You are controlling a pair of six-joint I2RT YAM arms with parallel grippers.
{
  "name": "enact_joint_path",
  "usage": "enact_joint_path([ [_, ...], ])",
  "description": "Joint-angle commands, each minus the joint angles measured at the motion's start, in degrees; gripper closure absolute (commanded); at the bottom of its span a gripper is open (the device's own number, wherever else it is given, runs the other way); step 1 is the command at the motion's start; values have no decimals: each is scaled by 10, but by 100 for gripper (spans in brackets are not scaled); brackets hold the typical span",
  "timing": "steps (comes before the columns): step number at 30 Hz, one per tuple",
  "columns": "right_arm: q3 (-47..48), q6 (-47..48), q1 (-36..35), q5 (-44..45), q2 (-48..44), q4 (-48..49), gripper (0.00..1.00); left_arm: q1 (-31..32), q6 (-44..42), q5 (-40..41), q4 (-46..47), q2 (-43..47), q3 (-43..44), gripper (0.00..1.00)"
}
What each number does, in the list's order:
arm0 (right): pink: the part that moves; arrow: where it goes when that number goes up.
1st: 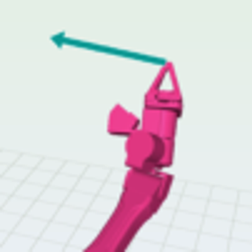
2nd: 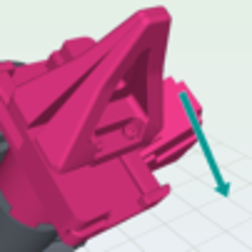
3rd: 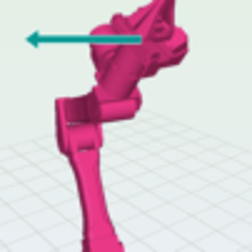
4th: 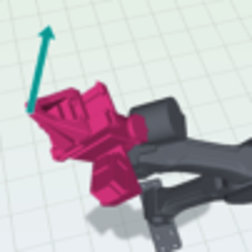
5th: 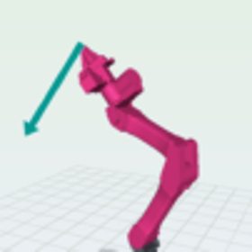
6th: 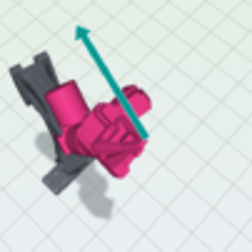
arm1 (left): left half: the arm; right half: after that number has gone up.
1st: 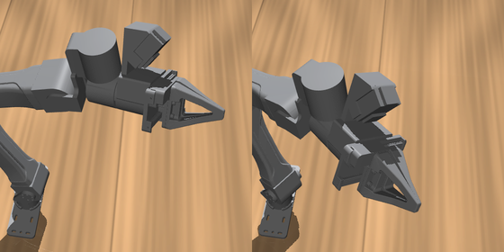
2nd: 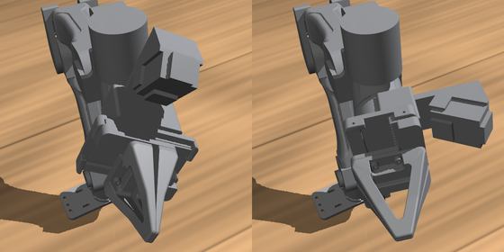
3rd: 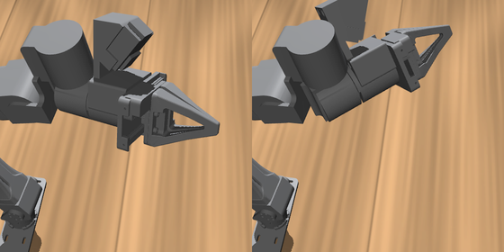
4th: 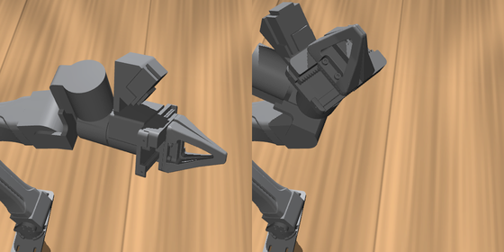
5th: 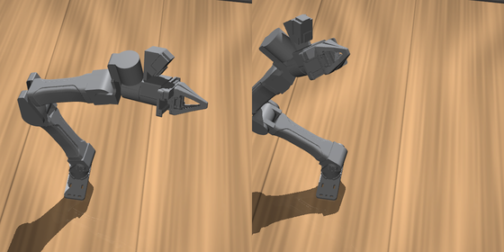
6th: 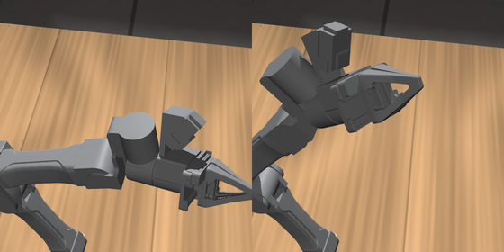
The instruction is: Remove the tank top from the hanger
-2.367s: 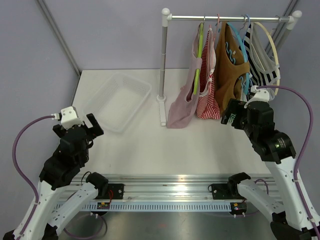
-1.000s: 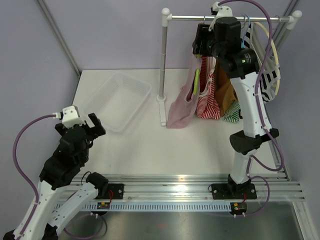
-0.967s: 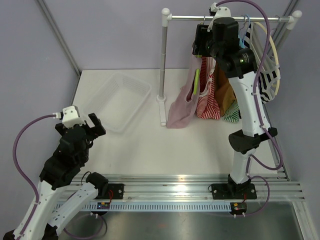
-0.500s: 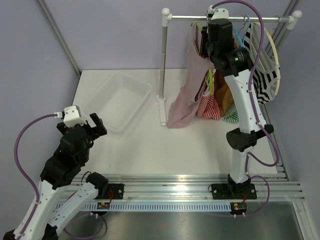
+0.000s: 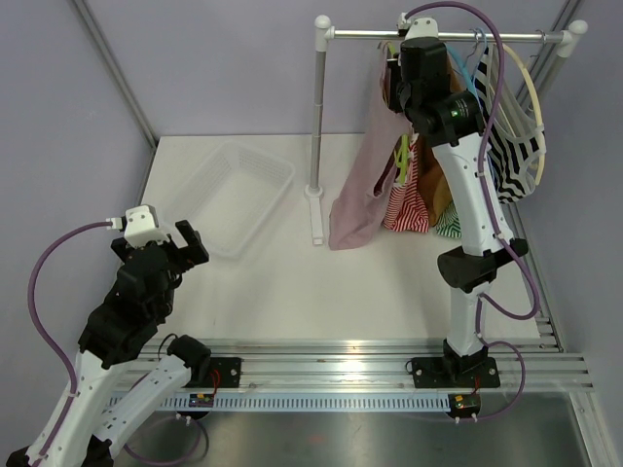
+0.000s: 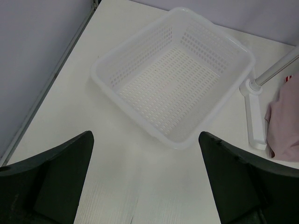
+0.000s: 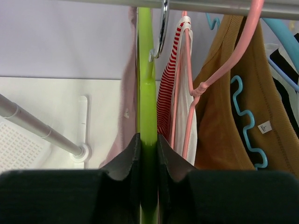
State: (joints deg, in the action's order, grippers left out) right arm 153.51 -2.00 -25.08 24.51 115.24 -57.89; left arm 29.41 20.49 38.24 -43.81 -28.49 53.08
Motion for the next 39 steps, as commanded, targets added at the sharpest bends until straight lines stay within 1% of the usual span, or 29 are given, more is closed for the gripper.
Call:
enact_joint_path([
  [1, 28, 7, -1, 3, -5, 15, 92, 0, -7, -5, 28, -1, -2, 1],
  [2, 28, 5, -1, -2, -6, 19, 94, 0, -7, -5, 28, 0, -1, 1],
  [3, 28, 2, -1, -4, -9, 22, 99, 0, -7, -5, 28, -1, -2, 1],
  [4, 28, -5, -1, -11, -16, 26, 100, 0, -7, -6, 29, 0, -3, 1],
  [8, 16, -14, -1, -38, -39, 74, 100, 0, -7, -5, 28, -1, -3, 1],
  [14, 5, -25, -1, -63, -70, 119, 100, 0, -7, -4, 29, 2, -3, 1],
  [17, 2, -28, -1, -79, -84, 127, 100, 0, -7, -5, 29, 0, -1, 1],
  [21, -38, -36, -1, -94, -119, 143, 100, 0, -6, -6, 29, 2, 0, 1],
  [26, -73, -46, -1, -112, -152, 125, 100, -1, -5, -16, 32, -3, 4, 1],
  [29, -128, -42, -1, -138, -192, 122, 100, -1, 2, -34, 29, -15, 18, 1],
  [32, -211, -44, -1, -159, -242, 124, 100, -4, 17, -62, 16, -40, 55, 1],
  [36, -293, -49, -1, -191, -324, 128, 100, -6, 50, -107, 13, -73, 109, 1],
  [37, -308, -50, -1, -204, -338, 125, 100, -6, 57, -141, 19, -86, 126, 1],
  [39, -348, -50, -1, -224, -380, 112, 100, -5, 81, -175, 45, -105, 141, 1],
])
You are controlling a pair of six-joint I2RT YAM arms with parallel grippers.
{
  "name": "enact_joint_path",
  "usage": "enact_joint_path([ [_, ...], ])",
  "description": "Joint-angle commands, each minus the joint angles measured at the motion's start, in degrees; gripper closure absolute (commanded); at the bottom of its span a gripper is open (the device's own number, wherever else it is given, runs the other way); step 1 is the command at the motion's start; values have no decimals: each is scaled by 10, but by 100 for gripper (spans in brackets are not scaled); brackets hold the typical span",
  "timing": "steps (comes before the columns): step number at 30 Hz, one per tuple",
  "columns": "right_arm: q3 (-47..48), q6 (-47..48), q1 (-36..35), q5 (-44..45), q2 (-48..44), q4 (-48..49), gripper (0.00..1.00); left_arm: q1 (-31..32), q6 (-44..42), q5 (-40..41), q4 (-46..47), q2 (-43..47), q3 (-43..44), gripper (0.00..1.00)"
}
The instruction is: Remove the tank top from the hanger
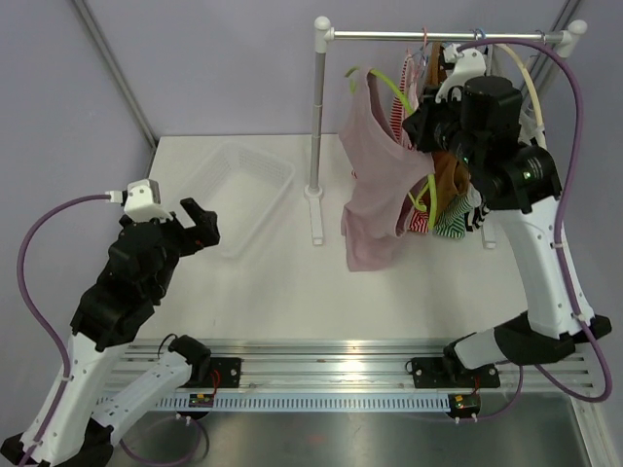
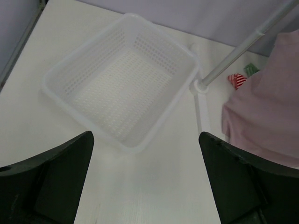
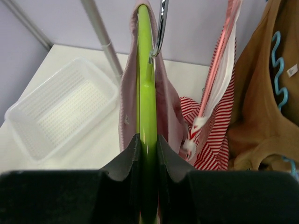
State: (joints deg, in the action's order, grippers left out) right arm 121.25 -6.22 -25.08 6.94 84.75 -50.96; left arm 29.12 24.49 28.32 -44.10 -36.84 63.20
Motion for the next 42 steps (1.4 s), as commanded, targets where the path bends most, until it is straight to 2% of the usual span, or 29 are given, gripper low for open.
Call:
enact_joint_path([
  [1, -39, -3, -1, -81, -91, 27, 100, -2, 52, -117, 61, -44, 53, 1],
  [5, -164, -9, -1, -146, -186, 26, 100, 29, 69, -166, 104, -123, 122, 1],
  [8, -241, -16, -1, -189, -265, 37, 100, 111, 48, -115, 120, -193, 208, 1],
  [9, -256, -22, -1, -193, -300, 38, 100, 163, 38, -94, 118, -212, 231, 1],
  [11, -303, -31, -1, -212, -333, 54, 100, 227, 7, -37, 111, -276, 302, 1],
  [13, -326, -36, -1, -241, -373, 70, 100, 252, -17, -11, 105, -319, 346, 1],
  [16, -354, -35, -1, -255, -404, 70, 100, 278, -33, -35, 91, -394, 416, 3],
  [19, -364, -35, -1, -246, -420, 64, 100, 305, -47, -50, 87, -447, 458, 14],
  [22, -365, -34, -1, -243, -427, 61, 100, 317, -50, -59, 84, -481, 480, 19],
  [26, -369, -32, -1, -236, -431, 66, 100, 319, -47, -47, 76, -500, 485, 38],
  [27, -369, -31, -1, -228, -432, 65, 100, 319, -49, -37, 76, -502, 483, 51],
  [33, -372, -28, -1, -201, -429, 71, 100, 318, -55, -15, 71, -503, 475, 89],
  [34, -373, -28, -1, -200, -428, 71, 100, 319, -53, 3, 68, -503, 475, 100],
  [39, -400, -17, -1, -199, -427, 72, 100, 313, -54, 112, 48, -484, 461, 100],
  [42, -427, -6, -1, -220, -431, 68, 100, 269, -18, 115, 29, -458, 433, 100],
])
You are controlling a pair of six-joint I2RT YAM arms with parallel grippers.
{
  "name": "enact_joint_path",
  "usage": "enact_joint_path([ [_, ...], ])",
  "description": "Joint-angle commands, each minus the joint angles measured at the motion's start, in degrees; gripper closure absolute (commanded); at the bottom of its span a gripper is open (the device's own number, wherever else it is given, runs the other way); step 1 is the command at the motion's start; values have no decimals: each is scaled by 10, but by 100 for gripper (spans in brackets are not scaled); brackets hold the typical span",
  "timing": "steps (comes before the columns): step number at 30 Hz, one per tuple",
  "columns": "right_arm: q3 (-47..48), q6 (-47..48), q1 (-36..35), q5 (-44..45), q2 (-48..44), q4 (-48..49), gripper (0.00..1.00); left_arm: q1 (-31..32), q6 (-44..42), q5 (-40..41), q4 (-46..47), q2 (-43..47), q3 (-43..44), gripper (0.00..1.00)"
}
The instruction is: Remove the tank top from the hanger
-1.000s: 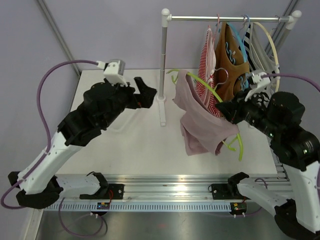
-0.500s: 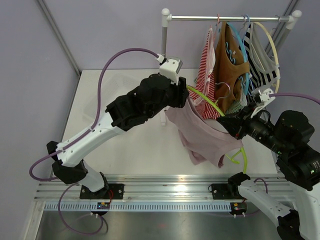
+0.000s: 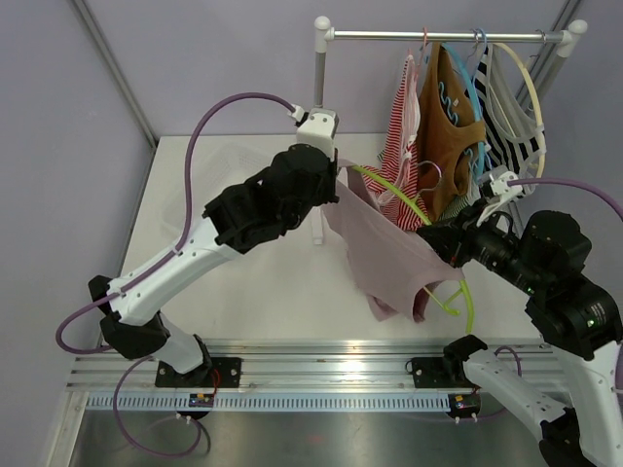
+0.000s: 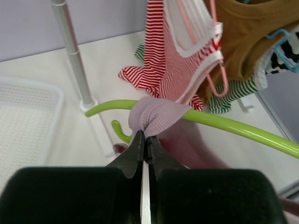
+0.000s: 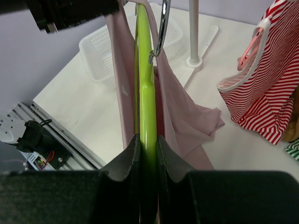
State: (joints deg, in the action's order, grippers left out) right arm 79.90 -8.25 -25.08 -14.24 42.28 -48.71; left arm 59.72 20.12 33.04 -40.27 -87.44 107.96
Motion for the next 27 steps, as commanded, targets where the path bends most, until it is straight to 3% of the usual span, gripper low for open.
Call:
enact_joint_path([
  [1, -30, 20, -1, -18, -11, 46, 100, -55, 33, 63, -10, 59, -29, 100],
  [3, -52, 28, -1, -45, -37, 55, 100, -120, 51, 56, -21, 80, -59, 100],
  [7, -76, 39, -1, -57, -65, 73, 100, -190, 72, 40, -32, 102, -102, 100],
  [13, -105, 57, -1, -98, -111, 114, 100, -256, 91, -24, -26, 117, -159, 100],
  [18, -160, 45, -1, -92, -139, 200, 100, -257, 100, -147, 13, 155, -222, 100],
  [24, -208, -44, -1, -112, -121, 407, 100, -224, 86, -415, 200, 254, -381, 100],
  [27, -224, -107, -1, -159, -80, 538, 100, -169, 70, -489, 293, 284, -436, 100],
])
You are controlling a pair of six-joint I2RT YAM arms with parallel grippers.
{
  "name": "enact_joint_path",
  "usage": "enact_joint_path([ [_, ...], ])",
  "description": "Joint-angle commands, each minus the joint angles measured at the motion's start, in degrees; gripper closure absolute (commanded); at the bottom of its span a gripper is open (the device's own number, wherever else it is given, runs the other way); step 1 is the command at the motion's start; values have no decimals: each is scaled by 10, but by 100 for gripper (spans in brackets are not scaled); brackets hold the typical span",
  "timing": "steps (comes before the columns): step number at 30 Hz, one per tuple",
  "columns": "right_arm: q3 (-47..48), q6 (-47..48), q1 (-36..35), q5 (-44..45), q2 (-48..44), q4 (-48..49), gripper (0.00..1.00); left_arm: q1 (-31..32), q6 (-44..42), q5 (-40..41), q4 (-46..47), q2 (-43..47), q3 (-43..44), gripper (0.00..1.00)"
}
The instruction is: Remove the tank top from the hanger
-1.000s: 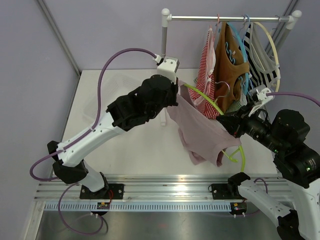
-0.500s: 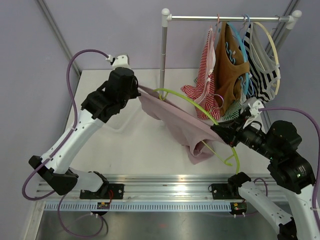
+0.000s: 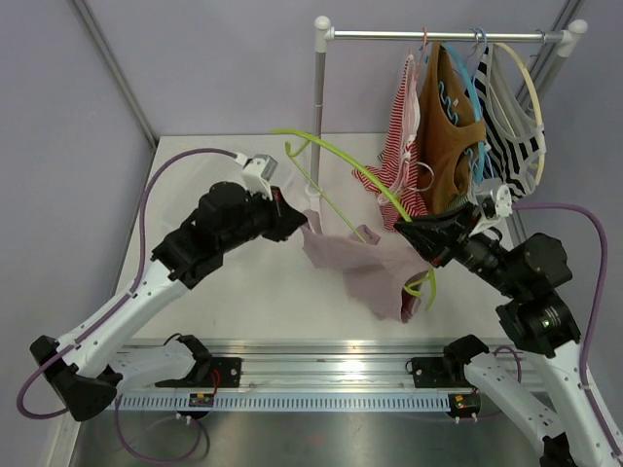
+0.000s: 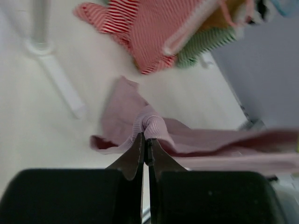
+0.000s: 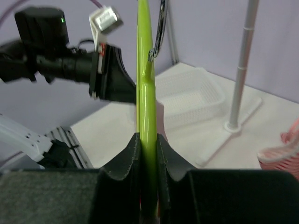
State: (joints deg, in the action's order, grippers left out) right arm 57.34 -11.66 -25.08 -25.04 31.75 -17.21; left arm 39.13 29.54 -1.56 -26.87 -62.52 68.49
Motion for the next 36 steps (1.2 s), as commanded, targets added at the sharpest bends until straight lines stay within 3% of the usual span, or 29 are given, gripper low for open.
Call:
enact_joint_path([
  [1, 1, -100, -1, -62, 50, 247, 100, 64, -32, -159, 171, 36, -51, 100],
  [5, 3, -140, -1, -66, 103, 364, 100, 117, -83, -261, 196, 36, -82, 100],
  [7, -3, -138, -1, -38, 112, 391, 100, 146, -100, -263, 176, 31, -87, 100],
  [10, -6, -114, -1, 76, 106, 406, 100, 178, -112, -153, 108, 21, -88, 100],
  [13, 55, -84, -1, 129, 119, 294, 100, 178, -78, 3, 40, 13, -90, 100],
  [14, 73, -77, -1, 144, 125, 219, 100, 178, -55, 95, 22, 11, -87, 100],
  [17, 131, -35, -1, 189, 149, 74, 100, 178, -29, 183, -36, 9, -81, 100],
  [18, 156, -23, -1, 203, 153, 41, 100, 178, -27, 210, -50, 12, -78, 97],
  [20, 174, -6, -1, 242, 165, -30, 100, 178, -24, 226, -67, 15, -71, 71],
  [22, 204, 10, -1, 264, 183, -69, 100, 178, -22, 229, -102, 22, -50, 54],
  [23, 216, 13, -1, 275, 190, -100, 100, 178, -22, 234, -114, 28, -42, 33],
  [25, 254, 33, -1, 292, 215, -129, 100, 178, -23, 249, -150, 47, -26, 22],
  [26, 269, 37, -1, 301, 223, -158, 100, 179, -27, 267, -162, 55, -22, 10],
  [27, 296, 43, -1, 312, 232, -171, 100, 178, -28, 280, -185, 63, -18, 4],
  [36, 423, 84, -1, 365, 349, -182, 100, 178, -67, 359, -263, 157, -32, 1],
])
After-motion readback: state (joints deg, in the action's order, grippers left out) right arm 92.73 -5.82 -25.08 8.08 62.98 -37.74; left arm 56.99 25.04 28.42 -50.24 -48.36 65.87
